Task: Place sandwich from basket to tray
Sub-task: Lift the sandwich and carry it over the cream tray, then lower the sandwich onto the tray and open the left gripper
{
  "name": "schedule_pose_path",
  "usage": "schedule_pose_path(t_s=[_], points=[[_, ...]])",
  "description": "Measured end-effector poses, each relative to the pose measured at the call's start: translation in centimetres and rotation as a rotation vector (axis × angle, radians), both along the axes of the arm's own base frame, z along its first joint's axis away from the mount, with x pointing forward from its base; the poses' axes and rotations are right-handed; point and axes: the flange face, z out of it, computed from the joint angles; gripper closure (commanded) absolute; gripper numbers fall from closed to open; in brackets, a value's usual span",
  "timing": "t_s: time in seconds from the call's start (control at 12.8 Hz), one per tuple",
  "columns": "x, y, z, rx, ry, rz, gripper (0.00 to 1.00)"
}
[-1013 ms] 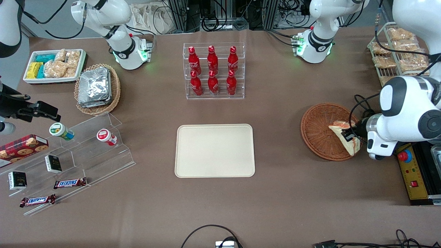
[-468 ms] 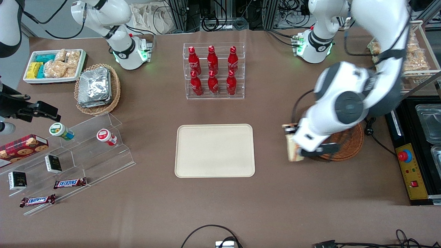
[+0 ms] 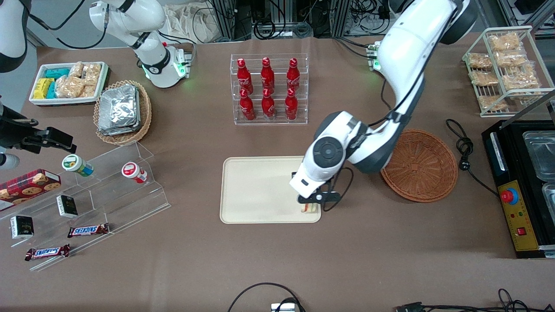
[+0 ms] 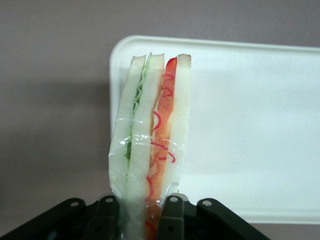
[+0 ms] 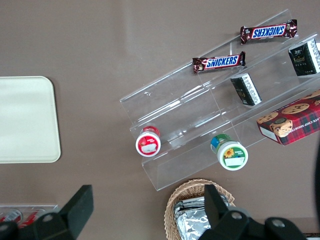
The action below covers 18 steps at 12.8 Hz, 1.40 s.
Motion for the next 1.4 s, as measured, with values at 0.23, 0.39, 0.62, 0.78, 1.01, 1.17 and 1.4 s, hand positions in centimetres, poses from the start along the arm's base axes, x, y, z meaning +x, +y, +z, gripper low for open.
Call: schedule_pose_path(t_s=[0.23, 0.39, 0.62, 0.78, 1.01, 1.17, 1.4], points=[[-2.0, -2.8, -4.4, 0.011, 0.018, -0.033, 1.00], [-2.6, -3.4, -6.4, 0.009, 0.024, -0.041, 1.00], [-2.3, -3.2, -6.6, 0.010, 0.024, -0.036, 0.55], [-2.2, -3.1, -6.5, 0.010, 0.022, -0.034, 0.00], [-1.6, -2.8, -5.3, 0.008, 0.011, -0.026, 0.00], [-1.2, -2.2, -2.3, 0.026, 0.012, -0.022, 0.00], [-0.8, 0.2, 4.3, 0.074, 0.019, -0.006, 0.00]])
